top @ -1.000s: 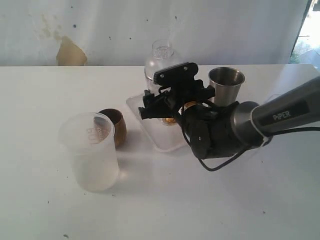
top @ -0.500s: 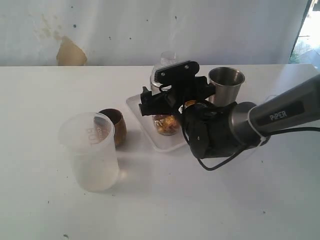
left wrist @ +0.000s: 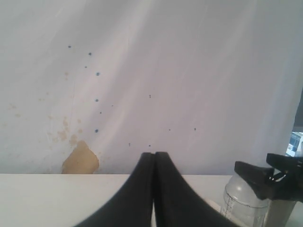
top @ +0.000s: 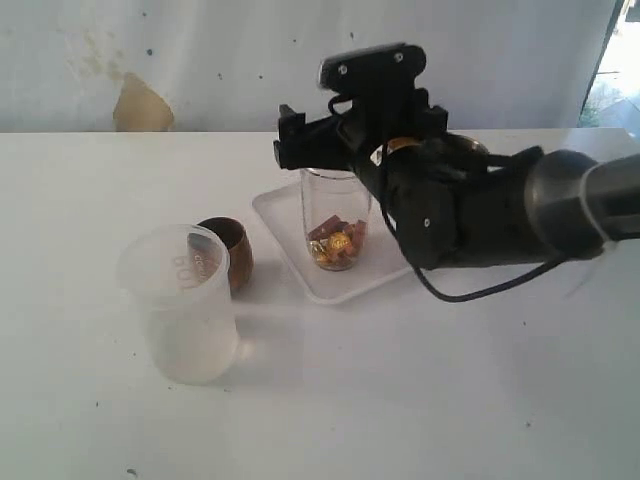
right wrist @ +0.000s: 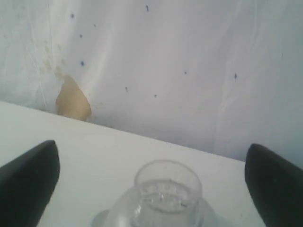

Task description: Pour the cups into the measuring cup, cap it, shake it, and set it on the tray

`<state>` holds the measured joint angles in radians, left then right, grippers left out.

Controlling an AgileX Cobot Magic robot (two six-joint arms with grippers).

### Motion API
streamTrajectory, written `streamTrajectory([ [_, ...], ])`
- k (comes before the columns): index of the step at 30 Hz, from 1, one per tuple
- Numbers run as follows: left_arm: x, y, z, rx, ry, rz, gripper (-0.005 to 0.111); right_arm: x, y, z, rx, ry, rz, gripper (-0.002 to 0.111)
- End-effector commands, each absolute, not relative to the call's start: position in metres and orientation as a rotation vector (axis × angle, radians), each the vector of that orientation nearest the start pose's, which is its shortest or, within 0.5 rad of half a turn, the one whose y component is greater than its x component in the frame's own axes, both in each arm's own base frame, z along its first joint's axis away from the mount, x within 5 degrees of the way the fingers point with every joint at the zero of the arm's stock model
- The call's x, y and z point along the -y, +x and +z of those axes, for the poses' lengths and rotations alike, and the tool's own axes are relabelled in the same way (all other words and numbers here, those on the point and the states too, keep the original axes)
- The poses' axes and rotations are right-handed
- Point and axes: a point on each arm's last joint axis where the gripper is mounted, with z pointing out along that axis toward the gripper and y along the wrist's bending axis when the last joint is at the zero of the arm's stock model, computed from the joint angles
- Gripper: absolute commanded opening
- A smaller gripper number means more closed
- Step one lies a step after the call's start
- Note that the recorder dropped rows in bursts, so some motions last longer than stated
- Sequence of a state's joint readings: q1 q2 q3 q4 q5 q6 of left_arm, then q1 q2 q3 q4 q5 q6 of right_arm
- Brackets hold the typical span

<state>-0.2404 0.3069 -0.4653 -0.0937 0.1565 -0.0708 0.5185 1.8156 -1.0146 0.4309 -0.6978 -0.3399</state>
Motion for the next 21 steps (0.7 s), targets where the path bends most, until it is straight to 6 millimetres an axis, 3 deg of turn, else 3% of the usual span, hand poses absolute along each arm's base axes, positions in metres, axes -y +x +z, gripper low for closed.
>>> streamTrajectory([
  [1, 0.018, 0.068, 0.334, -1.492, 0.063, -0.344, 0.0, -0.17, 0.343, 0.275, -1.588, -0.207, 0.229, 0.099],
  [6, 0.018, 0.068, 0.332, -1.513, 0.065, -0.343, 0.0, -0.164, 0.315, 0.318, -1.598, -0.288, 0.287, 0.089],
  [9, 0.018, 0.068, 0.331, -1.529, 0.067, -0.342, 0.0, -0.159, 0.298, 0.337, -1.632, -0.305, 0.343, 0.071],
  [15, 0.019, 0.068, 0.328, -1.558, 0.071, -0.341, 0.0, -0.147, 0.264, 0.367, -1.677, -0.353, 0.417, 0.005],
  [16, 0.019, 0.068, 0.328, -1.564, 0.071, -0.341, 0.0, -0.144, 0.257, 0.372, -1.678, -0.354, 0.432, 0.0],
  [21, 0.019, 0.068, 0.326, -1.587, 0.077, -0.335, 0.0, -0.126, 0.216, 0.406, -1.62, -0.379, 0.477, 0.0],
])
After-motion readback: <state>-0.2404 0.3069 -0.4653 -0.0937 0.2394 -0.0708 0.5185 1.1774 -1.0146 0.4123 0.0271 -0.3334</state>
